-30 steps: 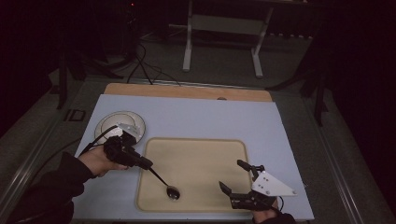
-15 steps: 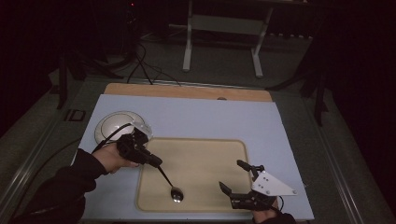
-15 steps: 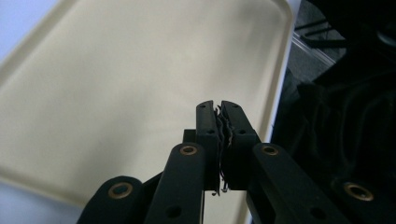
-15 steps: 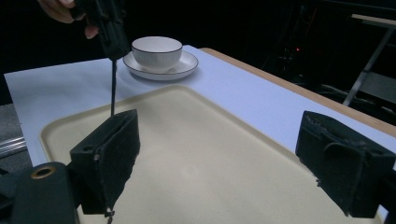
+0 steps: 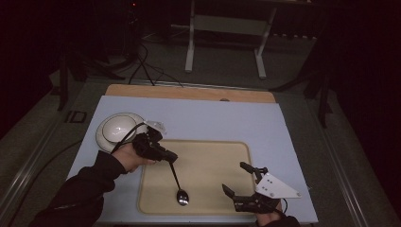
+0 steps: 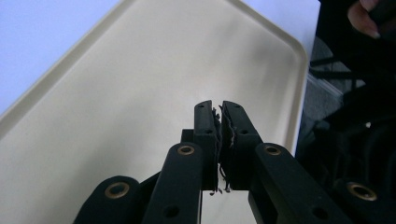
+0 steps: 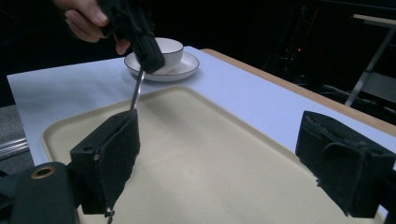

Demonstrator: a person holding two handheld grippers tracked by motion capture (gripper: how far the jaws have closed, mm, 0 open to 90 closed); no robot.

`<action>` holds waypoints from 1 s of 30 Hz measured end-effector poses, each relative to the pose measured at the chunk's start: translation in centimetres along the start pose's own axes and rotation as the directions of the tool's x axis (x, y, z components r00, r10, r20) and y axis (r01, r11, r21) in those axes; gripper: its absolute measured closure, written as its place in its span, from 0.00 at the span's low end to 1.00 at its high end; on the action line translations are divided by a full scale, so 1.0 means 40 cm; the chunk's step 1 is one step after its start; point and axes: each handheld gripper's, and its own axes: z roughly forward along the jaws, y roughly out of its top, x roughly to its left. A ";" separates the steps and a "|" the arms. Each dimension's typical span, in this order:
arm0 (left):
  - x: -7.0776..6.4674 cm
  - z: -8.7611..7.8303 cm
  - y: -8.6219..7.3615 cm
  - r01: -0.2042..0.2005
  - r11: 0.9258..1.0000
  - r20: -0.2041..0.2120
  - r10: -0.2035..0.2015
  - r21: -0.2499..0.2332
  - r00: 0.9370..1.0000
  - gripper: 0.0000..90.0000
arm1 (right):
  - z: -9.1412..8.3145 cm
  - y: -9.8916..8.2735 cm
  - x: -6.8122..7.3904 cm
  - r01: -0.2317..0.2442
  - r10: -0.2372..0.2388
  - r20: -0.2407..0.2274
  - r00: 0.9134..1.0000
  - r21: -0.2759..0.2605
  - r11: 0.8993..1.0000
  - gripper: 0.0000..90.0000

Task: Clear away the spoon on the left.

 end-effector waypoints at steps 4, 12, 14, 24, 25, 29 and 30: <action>0.004 0.021 0.011 -0.004 1.000 -0.002 0.004 -0.009 1.000 0.95 | 0.000 0.000 -0.001 -0.003 0.003 0.000 1.000 0.000 1.000 0.15; 0.020 0.069 0.024 0.012 1.000 -0.004 -0.012 -0.020 1.000 0.93 | -0.001 0.000 -0.002 -0.004 0.004 -0.002 1.000 -0.003 1.000 0.15; 0.025 0.081 0.027 0.014 1.000 -0.014 -0.014 -0.023 1.000 0.92 | 0.000 0.000 -0.002 -0.005 0.005 -0.003 1.000 -0.001 1.000 0.15; 0.053 0.144 0.032 0.042 0.998 -0.042 -0.044 -0.049 0.998 0.89 | 0.000 -0.001 -0.002 -0.008 0.008 -0.006 1.000 -0.001 1.000 0.15; 0.056 0.150 0.031 0.053 0.997 -0.050 -0.056 -0.058 0.997 0.89 | 0.000 -0.001 -0.003 -0.009 0.009 -0.007 1.000 -0.001 1.000 0.15; 0.071 0.174 0.026 0.084 0.994 -0.077 -0.089 -0.067 0.993 0.88 | 0.001 -0.001 -0.003 -0.010 0.010 -0.009 1.000 0.000 1.000 0.15; 0.075 0.178 0.025 0.091 0.993 -0.079 -0.097 -0.072 0.992 0.88 | 0.001 -0.001 -0.003 -0.011 0.011 -0.009 1.000 0.001 1.000 0.15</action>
